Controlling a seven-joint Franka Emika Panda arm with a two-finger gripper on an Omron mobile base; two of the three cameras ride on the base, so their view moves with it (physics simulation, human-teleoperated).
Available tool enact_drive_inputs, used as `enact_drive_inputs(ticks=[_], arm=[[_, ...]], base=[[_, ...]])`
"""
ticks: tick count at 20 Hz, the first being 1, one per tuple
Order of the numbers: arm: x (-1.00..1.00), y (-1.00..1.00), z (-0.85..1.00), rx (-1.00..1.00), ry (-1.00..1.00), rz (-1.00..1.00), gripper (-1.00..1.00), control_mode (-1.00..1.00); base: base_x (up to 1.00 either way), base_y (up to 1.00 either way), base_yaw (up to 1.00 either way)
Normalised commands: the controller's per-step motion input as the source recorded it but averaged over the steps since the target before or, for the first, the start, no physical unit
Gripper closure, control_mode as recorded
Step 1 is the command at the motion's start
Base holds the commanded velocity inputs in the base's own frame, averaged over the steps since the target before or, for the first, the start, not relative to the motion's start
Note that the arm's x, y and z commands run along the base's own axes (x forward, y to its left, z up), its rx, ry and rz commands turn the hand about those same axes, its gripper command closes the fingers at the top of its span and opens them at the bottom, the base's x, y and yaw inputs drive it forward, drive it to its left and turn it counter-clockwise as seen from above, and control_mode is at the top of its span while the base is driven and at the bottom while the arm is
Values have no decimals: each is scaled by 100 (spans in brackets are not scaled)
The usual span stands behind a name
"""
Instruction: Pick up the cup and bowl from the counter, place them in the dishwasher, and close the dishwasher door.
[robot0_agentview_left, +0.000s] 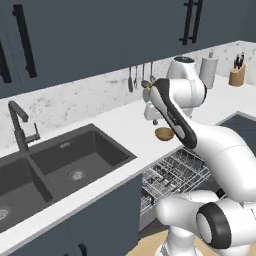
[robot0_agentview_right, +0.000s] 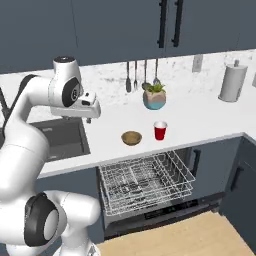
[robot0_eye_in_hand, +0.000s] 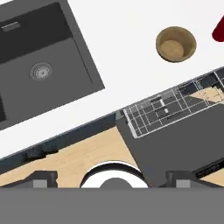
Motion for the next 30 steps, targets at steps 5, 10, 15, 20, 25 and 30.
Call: enact_drive_inputs(ticks=[5, 10, 15, 20, 25, 30], arm=[[0, 0, 0, 0, 0, 0, -100, 100], [0, 0, 0, 0, 0, 0, -100, 100], [0, 0, 0, 0, 0, 0, -100, 100], [0, 0, 0, 0, 0, 0, -100, 100], [0, 0, 0, 0, 0, 0, -100, 100], [0, 0, 0, 0, 0, 0, -100, 100]], base=[[0, 48, -70], [8, 60, -64], [1, 61, -54], [-2, 51, -44], [-16, 50, -30], [-27, 59, -2]])
